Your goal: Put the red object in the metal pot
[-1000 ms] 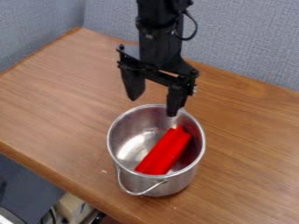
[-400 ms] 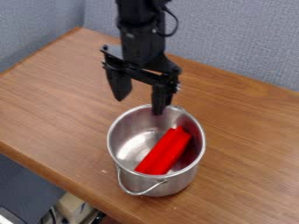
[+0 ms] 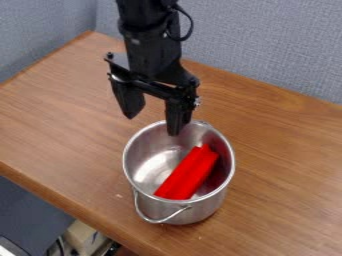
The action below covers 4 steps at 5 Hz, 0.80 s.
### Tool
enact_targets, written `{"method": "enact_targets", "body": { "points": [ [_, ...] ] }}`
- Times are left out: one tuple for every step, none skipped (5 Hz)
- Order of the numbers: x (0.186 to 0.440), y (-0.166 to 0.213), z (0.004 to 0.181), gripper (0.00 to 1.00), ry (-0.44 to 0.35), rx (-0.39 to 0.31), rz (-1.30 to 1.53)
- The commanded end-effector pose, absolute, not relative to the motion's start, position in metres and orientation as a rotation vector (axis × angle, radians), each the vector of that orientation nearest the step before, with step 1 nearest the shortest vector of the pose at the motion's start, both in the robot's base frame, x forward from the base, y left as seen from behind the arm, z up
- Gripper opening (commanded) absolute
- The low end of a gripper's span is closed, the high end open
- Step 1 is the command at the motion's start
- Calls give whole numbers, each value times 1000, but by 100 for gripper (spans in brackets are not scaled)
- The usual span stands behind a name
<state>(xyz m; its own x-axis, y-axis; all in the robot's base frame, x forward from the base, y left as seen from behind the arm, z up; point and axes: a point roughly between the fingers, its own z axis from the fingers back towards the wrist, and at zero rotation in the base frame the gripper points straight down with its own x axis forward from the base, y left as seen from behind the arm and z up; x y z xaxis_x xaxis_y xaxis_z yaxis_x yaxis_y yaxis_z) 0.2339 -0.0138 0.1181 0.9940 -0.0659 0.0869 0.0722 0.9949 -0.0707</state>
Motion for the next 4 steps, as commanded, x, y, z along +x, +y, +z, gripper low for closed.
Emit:
{"method": "enact_targets", "body": {
  "points": [
    [232, -17, 128, 0, -132, -84, -46],
    [223, -17, 117, 100, -128, -81, 12],
    [217, -18, 103, 100, -122, -76, 70],
    [212, -20, 83, 100, -111, -59, 121]
  ]
}}
